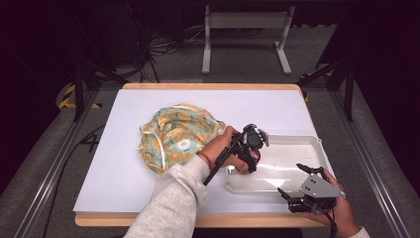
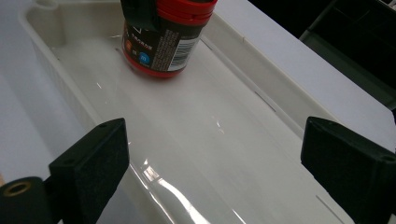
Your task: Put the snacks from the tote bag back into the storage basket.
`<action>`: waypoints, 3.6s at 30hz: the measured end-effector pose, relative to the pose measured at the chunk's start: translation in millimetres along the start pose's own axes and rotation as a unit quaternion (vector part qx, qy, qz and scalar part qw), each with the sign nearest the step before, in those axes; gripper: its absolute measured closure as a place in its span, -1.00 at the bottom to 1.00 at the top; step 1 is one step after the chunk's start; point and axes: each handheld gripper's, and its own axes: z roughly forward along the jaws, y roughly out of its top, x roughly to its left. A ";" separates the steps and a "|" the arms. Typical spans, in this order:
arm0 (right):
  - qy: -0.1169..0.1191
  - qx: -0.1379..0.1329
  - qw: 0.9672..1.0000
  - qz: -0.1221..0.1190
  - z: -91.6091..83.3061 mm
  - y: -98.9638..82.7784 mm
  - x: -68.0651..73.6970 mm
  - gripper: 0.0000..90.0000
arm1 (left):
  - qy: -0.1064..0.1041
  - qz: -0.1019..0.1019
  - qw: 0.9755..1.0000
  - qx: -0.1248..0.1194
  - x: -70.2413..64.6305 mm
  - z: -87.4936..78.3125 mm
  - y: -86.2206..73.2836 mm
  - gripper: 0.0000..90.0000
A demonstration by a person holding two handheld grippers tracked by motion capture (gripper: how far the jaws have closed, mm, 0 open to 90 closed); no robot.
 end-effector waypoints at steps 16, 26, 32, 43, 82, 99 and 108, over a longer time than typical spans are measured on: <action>0.003 0.002 1.000 -0.001 0.2 0.1 0.6 -0.82 | 0.016 -0.014 1.000 0.002 5.8 12.3 2.0 -0.44; 0.003 0.002 1.000 -0.002 0.2 0.2 0.6 -0.82 | 0.010 -0.021 1.000 -0.010 6.8 14.1 0.5 -0.44; 0.003 0.001 1.000 -0.002 0.7 0.4 0.7 -0.82 | 0.012 -0.014 1.000 -0.004 6.5 13.2 -0.1 -0.46; 0.003 0.002 1.000 -0.003 0.5 0.3 0.6 -0.82 | 0.026 -0.009 1.000 0.008 4.7 11.8 0.3 -0.57; 0.008 0.005 1.000 -0.008 2.9 2.5 2.7 -0.82 | 0.094 -0.029 0.995 -0.027 3.4 -47.9 -47.7 -0.85; 0.008 0.006 1.000 -0.009 4.6 2.6 3.0 -0.82 | 0.123 -0.045 0.991 -0.022 8.2 -59.8 -100.4 -0.86; 0.008 0.007 1.000 -0.009 5.5 2.5 3.2 -0.82 | 0.126 -0.051 0.990 -0.029 10.6 -62.8 -124.2 -0.86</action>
